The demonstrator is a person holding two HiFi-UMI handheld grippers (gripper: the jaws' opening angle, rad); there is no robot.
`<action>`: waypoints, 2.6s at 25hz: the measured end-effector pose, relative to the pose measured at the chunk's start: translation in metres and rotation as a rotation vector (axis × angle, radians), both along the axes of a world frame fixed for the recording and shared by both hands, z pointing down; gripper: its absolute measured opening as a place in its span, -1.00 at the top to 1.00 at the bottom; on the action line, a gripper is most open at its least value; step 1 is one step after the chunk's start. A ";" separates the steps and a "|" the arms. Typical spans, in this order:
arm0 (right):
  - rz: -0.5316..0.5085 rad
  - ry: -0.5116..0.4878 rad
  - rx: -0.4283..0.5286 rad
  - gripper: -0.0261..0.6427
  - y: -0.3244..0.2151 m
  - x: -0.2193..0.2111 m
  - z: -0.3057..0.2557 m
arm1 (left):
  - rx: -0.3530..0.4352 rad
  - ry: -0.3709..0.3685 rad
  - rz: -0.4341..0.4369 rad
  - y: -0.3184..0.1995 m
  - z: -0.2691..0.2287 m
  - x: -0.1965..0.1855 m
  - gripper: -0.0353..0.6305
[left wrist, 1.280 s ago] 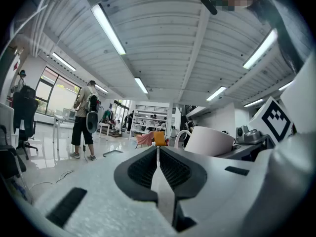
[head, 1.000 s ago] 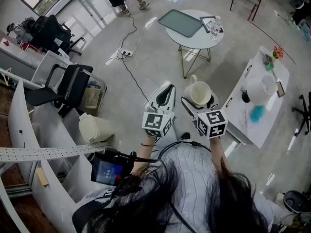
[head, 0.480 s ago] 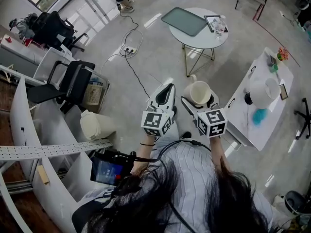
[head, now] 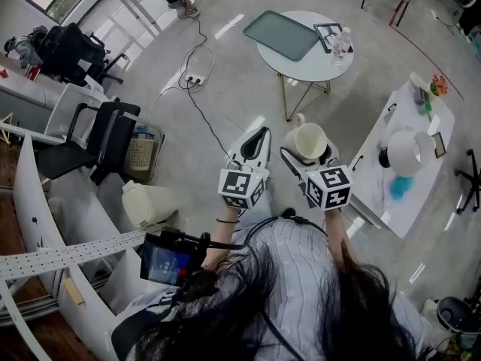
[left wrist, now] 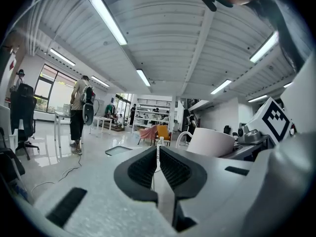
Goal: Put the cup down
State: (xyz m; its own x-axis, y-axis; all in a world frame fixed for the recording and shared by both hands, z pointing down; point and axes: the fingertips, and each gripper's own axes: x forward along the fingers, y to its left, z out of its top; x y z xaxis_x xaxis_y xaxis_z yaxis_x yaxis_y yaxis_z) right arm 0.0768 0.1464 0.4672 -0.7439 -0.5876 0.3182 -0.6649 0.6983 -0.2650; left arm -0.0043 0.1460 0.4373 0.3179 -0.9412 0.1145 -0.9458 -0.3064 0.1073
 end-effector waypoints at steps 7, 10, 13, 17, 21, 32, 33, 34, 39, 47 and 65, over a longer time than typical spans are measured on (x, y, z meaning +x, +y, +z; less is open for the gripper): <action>0.031 0.023 -0.022 -0.32 -0.064 -0.025 0.001 | -0.013 0.014 0.019 -0.076 -0.004 -0.034 0.84; 0.044 0.030 -0.031 -0.32 -0.089 -0.037 0.001 | -0.022 0.022 0.031 -0.105 -0.005 -0.047 0.84; 0.058 0.042 -0.037 -0.32 -0.112 -0.050 0.001 | -0.029 0.029 0.043 -0.128 -0.004 -0.060 0.84; 0.086 0.058 -0.054 -0.32 -0.139 -0.064 0.003 | -0.033 0.031 0.060 -0.157 -0.002 -0.078 0.84; 0.110 0.063 -0.067 -0.32 -0.164 -0.080 0.005 | -0.037 0.034 0.075 -0.181 0.000 -0.097 0.84; 0.160 0.063 -0.054 -0.32 -0.215 -0.130 0.005 | -0.030 0.000 0.145 -0.233 0.002 -0.145 0.84; 0.165 0.066 -0.052 -0.32 -0.218 -0.132 0.006 | -0.029 0.004 0.147 -0.236 0.002 -0.148 0.84; 0.169 0.071 -0.051 -0.32 -0.219 -0.134 0.006 | -0.029 0.009 0.149 -0.238 0.003 -0.150 0.84; 0.187 0.087 -0.060 -0.33 -0.221 -0.137 0.007 | -0.050 0.025 0.180 -0.242 0.009 -0.149 0.84; 0.215 0.091 -0.072 -0.32 -0.227 -0.136 0.008 | -0.075 0.026 0.223 -0.249 0.015 -0.142 0.84; 0.241 0.090 -0.107 -0.32 -0.327 -0.126 0.038 | -0.117 -0.007 0.256 -0.333 0.039 -0.131 0.84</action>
State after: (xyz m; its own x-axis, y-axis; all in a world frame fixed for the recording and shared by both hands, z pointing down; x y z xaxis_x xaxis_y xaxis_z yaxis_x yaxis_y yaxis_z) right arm -0.0488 -0.1806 0.5057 -0.5531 -0.7036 0.4461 -0.8324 0.4886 -0.2613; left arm -0.1353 -0.1874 0.4763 0.5421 -0.8109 0.2205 -0.8403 -0.5212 0.1493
